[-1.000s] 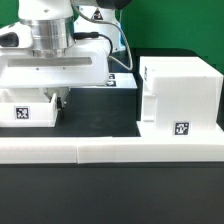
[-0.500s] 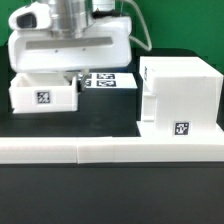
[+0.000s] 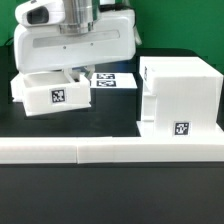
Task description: Assemble drawer
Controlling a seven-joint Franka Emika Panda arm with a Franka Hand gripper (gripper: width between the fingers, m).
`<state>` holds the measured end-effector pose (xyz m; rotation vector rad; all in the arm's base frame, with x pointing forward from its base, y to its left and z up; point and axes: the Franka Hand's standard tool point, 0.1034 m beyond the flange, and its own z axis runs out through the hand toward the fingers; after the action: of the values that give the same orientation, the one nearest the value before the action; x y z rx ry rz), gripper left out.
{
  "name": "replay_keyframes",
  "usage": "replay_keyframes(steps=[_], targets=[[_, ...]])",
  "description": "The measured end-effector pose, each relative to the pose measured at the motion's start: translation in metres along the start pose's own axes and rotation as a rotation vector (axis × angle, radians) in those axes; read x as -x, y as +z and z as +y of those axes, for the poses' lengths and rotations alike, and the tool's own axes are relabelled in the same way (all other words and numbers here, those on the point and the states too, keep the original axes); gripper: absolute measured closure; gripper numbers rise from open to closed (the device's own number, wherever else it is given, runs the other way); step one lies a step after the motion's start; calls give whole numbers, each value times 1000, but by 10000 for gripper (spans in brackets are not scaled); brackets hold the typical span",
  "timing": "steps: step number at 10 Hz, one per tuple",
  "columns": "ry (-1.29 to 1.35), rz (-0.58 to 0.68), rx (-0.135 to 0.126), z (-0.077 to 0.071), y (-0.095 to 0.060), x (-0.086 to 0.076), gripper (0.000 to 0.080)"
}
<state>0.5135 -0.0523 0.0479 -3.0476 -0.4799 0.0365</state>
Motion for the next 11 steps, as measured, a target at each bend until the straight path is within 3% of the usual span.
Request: replay_keyframes(steps=[4, 9, 11], targets=[[-339, -29, 37, -17, 10, -15, 757], [-609, -46, 39, -10, 12, -10, 757], [-777, -58, 59, -11, 17, -12, 757]])
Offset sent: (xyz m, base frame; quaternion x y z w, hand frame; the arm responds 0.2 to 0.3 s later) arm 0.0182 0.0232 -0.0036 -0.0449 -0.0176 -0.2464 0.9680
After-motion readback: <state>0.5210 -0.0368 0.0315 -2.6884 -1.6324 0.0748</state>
